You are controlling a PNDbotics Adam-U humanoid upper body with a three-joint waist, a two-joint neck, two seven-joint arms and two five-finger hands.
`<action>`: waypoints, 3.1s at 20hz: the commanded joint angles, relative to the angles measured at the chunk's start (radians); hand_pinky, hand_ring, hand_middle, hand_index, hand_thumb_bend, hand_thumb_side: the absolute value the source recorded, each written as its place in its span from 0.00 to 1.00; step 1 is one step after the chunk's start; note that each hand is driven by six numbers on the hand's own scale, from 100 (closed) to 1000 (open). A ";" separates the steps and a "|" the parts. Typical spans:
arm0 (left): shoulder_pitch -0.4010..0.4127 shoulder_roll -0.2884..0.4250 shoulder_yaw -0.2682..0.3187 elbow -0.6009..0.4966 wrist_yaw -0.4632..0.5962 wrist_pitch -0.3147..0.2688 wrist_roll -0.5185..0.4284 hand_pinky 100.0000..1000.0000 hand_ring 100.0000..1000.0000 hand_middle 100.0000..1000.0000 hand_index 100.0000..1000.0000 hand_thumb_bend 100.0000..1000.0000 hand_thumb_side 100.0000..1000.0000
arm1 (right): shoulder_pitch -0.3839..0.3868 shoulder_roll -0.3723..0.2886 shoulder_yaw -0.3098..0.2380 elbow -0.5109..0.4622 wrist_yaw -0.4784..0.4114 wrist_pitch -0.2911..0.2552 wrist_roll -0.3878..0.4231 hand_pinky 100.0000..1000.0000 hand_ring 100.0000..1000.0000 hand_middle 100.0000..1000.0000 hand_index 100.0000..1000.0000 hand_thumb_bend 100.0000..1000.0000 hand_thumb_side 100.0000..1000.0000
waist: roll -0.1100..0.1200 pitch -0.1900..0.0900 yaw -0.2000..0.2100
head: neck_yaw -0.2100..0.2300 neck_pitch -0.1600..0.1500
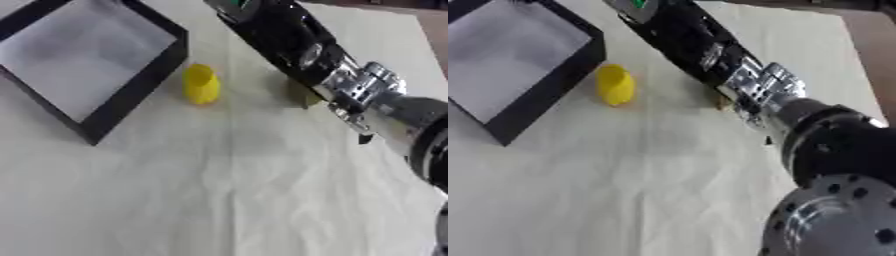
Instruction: Pick up objects on the table and place them in the box.
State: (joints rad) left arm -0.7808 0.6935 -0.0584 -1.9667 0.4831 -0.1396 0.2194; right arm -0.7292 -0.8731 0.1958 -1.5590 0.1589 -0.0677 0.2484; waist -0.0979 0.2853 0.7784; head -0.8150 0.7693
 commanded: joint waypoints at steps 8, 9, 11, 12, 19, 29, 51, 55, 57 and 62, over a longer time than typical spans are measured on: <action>-0.016 0.014 0.010 -0.004 -0.001 -0.001 -0.004 0.93 0.62 0.89 0.79 0.08 0.50 | 0.006 -0.005 0.015 -0.013 0.292 -0.155 0.055 0.83 0.53 0.41 0.66 0.10 0.19 | -0.002 -0.004 0.002 | -0.003 -0.009; -0.017 0.014 0.009 -0.004 -0.001 -0.001 -0.004 0.93 0.62 0.89 0.79 0.08 0.50 | 0.009 -0.004 0.018 -0.011 0.312 -0.167 0.065 0.83 0.56 0.43 0.68 0.12 0.22 | -0.003 -0.004 0.002 | -0.003 -0.009; -0.018 0.013 0.009 -0.005 0.000 -0.001 -0.005 0.93 0.62 0.89 0.79 0.08 0.50 | 0.013 -0.001 0.019 -0.006 0.351 -0.189 0.086 0.84 0.63 0.51 0.75 0.12 0.22 | -0.004 -0.005 0.002 | -0.006 -0.010; -0.018 0.013 0.009 -0.005 0.000 -0.001 -0.005 0.93 0.62 0.89 0.79 0.08 0.50 | 0.015 0.001 0.017 -0.003 0.361 -0.196 0.092 0.84 0.64 0.52 0.76 0.12 0.22 | -0.005 -0.005 0.002 | -0.009 -0.011; -0.014 0.011 0.010 -0.003 0.004 0.001 -0.005 0.93 0.62 0.89 0.79 0.08 0.50 | 0.018 -0.004 -0.003 -0.009 0.350 -0.173 0.075 0.99 0.91 0.84 0.95 0.17 0.03 | -0.007 -0.005 0.002 | -0.020 -0.011; -0.012 0.007 0.009 -0.002 0.006 0.001 -0.007 0.93 0.62 0.89 0.79 0.08 0.51 | 0.032 -0.026 -0.031 -0.036 0.313 -0.141 0.064 1.00 0.91 0.84 0.98 0.32 0.00 | -0.005 -0.007 0.002 | -0.024 -0.010; 0.032 0.029 0.045 -0.025 0.005 -0.054 0.108 0.92 0.64 0.88 0.80 0.15 0.41 | 0.282 -0.369 -0.388 -0.302 -0.572 0.051 -0.372 1.00 0.78 0.77 0.90 0.00 0.26 | 0.008 -0.060 -0.062 | 0.034 0.001; 0.064 0.050 0.053 -0.010 -0.002 -0.046 0.112 0.92 0.64 0.88 0.80 0.14 0.42 | 0.426 -0.413 -0.459 -0.334 -0.586 0.023 -0.442 0.99 0.78 0.76 0.90 0.00 0.18 | 0.014 -0.065 -0.109 | 0.087 0.001; 0.077 0.058 0.057 -0.003 -0.005 -0.044 0.112 0.92 0.63 0.88 0.80 0.14 0.43 | 0.506 -0.425 -0.485 -0.350 -0.558 0.013 -0.468 0.99 0.78 0.76 0.89 0.00 0.13 | 0.018 -0.066 -0.127 | 0.118 0.001; 0.092 0.066 0.056 0.010 -0.010 -0.037 0.108 0.93 0.63 0.88 0.80 0.12 0.45 | 0.675 -0.409 -0.492 -0.419 -0.426 -0.012 -0.458 0.97 0.78 0.75 0.89 0.00 0.00 | 0.023 -0.069 -0.169 | 0.172 0.001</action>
State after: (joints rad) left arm -0.6814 0.7219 -0.0157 -1.9541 0.4817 -0.1806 0.3273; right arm -0.0499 -1.2483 -0.2770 -1.9499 -0.2979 -0.0736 -0.2102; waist -0.0928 0.2535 0.6070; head -0.6546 0.7717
